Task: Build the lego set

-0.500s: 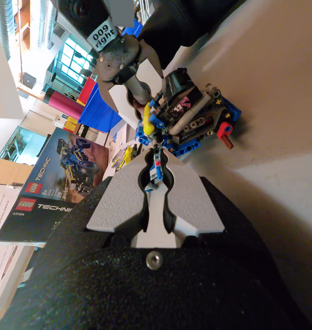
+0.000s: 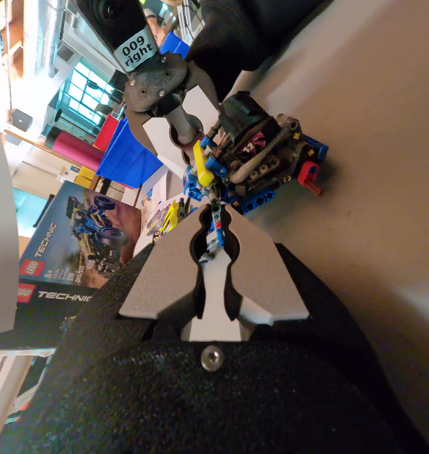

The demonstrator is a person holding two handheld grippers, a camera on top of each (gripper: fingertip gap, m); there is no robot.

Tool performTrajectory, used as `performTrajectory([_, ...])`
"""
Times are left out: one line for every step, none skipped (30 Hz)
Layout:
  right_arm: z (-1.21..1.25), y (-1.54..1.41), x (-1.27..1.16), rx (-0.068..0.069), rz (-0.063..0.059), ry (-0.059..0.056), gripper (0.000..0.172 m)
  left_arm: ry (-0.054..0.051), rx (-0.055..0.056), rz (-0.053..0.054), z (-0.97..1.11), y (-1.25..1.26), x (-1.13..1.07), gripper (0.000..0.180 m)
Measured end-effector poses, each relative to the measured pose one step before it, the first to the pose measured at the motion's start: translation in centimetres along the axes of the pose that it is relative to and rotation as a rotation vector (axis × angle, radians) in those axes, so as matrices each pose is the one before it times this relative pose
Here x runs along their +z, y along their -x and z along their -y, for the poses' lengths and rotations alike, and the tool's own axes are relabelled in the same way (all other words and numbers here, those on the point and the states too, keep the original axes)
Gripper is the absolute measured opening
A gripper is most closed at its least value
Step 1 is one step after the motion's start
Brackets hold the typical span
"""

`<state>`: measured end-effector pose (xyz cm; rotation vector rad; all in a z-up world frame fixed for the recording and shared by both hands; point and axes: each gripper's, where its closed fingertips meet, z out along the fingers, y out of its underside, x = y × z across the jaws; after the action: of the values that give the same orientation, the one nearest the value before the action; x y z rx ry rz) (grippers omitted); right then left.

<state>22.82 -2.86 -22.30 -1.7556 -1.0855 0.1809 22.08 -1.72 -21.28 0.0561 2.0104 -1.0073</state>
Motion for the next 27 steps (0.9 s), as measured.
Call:
performTrajectory([-0.025, -0.023, 0.010, 0.0019, 0.0000, 0.0016, 0.023, -0.0025, -0.0018, -0.0039, -0.013, 0.007, 0.025, 0.004])
performTrajectory([-0.009, -0.011, -0.013, 0.0015, 0.0001, 0.0005, 0.023, -0.0026, -0.0160, -0.0065, -0.023, 0.027, 0.035, 0.004])
performTrajectory([-0.020, -0.008, -0.012, 0.0007, 0.0009, 0.0003, 0.023, -0.0038, -0.0301, -0.0120, -0.001, 0.016, 0.047, 0.004])
performTrajectory([-0.009, -0.019, -0.005, -0.0001, -0.0013, 0.0006, 0.023, -0.0045, -0.0250, -0.0124, -0.007, 0.021, 0.029, 0.004])
performTrajectory([-0.011, -0.032, -0.007, -0.0016, -0.0032, 0.0005, 0.023, -0.0035, -0.0152, -0.0091, -0.009, 0.024, 0.016, 0.004])
performTrajectory([-0.008, -0.032, 0.007, -0.0008, -0.0026, 0.0004, 0.023, -0.0032, -0.0171, -0.0133, -0.017, 0.003, 0.029, 0.004])
performTrajectory([0.000, 0.005, -0.006, 0.0000, -0.0001, -0.0001, 0.023, -0.0056, -0.0152, -0.0171, 0.004, -0.005, -0.001, 0.004])
performTrajectory([-0.011, -0.013, -0.002, 0.0002, -0.0001, 0.0004, 0.023, -0.0062, 0.0127, -0.0053, -0.007, -0.014, 0.027, 0.004])
performTrajectory([-0.014, -0.007, 0.019, 0.0017, 0.0007, 0.0012, 0.023, -0.0002, 0.0540, 0.0117, -0.068, -0.049, 0.040, 0.004])
performTrajectory([-0.026, 0.014, 0.030, 0.0014, 0.0022, 0.0020, 0.023, 0.0060, 0.0708, 0.0146, -0.049, -0.068, 0.011, 0.004])
performTrajectory([-0.010, 0.015, 0.000, 0.0012, 0.0032, 0.0006, 0.023, 0.0017, 0.0496, 0.0051, -0.014, -0.067, 0.031, 0.004])
performTrajectory([-0.002, 0.015, 0.009, 0.0002, 0.0024, -0.0001, 0.023, -0.0102, 0.0042, -0.0089, 0.007, -0.043, 0.033, 0.004])
performTrajectory([0.024, 0.009, -0.017, -0.0053, -0.0001, -0.0027, 0.023, -0.0185, -0.0357, -0.0229, 0.026, -0.034, 0.027, 0.004])
performTrajectory([0.045, 0.021, -0.017, -0.0017, 0.0013, -0.0037, 0.023, -0.0155, -0.0436, -0.0271, 0.014, -0.042, 0.030, 0.004])
performTrajectory([0.005, 0.001, 0.006, -0.0006, 0.0013, -0.0007, 0.023, -0.0080, -0.0290, -0.0208, 0.004, -0.018, 0.033, 0.004])
performTrajectory([0.006, 0.007, -0.018, 0.0004, 0.0008, -0.0008, 0.023, -0.0029, -0.0126, -0.0099, 0.009, 0.006, 0.016, 0.004])
performTrajectory([0.005, 0.004, -0.004, -0.0005, 0.0001, -0.0004, 0.023, 0.0008, 0.0008, 0.0010, 0.004, -0.001, 0.015, 0.004])
performTrajectory([0.005, 0.015, 0.003, 0.0002, 0.0010, -0.0004, 0.023, 0.0065, 0.0268, 0.0134, 0.003, -0.002, 0.010, 0.004])
performTrajectory([0.001, 0.015, 0.013, 0.0008, 0.0017, 0.0000, 0.023, 0.0151, 0.0660, 0.0267, -0.003, -0.017, -0.019, 0.004])
performTrajectory([0.013, 0.047, 0.004, -0.0032, 0.0002, -0.0007, 0.023, 0.0159, 0.0765, 0.0305, 0.040, -0.017, -0.043, 0.004])
performTrajectory([0.052, 0.051, -0.009, -0.0050, -0.0013, -0.0037, 0.023, 0.0039, 0.0246, 0.0122, 0.079, 0.003, -0.058, 0.004])
performTrajectory([0.063, 0.006, -0.030, -0.0039, -0.0033, -0.0045, 0.023, -0.0150, -0.0399, -0.0117, 0.067, 0.082, -0.070, 0.004])
performTrajectory([0.081, -0.080, -0.026, -0.0060, -0.0163, -0.0034, 0.023, -0.0243, -0.0606, -0.0151, 0.039, 0.224, -0.126, 0.004])
performTrajectory([0.070, -0.118, 0.017, -0.0009, -0.0218, 0.0005, 0.023, -0.0149, -0.0357, -0.0063, -0.013, 0.193, -0.108, 0.004])
performTrajectory([-0.019, 0.004, 0.009, -0.0105, -0.0156, 0.0042, 0.023, -0.0004, -0.0017, 0.0006, -0.054, 0.035, -0.003, 0.004])
performTrajectory([0.033, 0.136, -0.048, 0.0029, -0.0004, 0.0013, 0.023, 0.0046, 0.0099, 0.0048, 0.025, -0.026, 0.054, 0.004])
performTrajectory([0.041, 0.053, -0.045, 0.0049, -0.0005, -0.0004, 0.023, 0.0024, -0.0011, 0.0031, 0.074, -0.018, 0.025, 0.004])
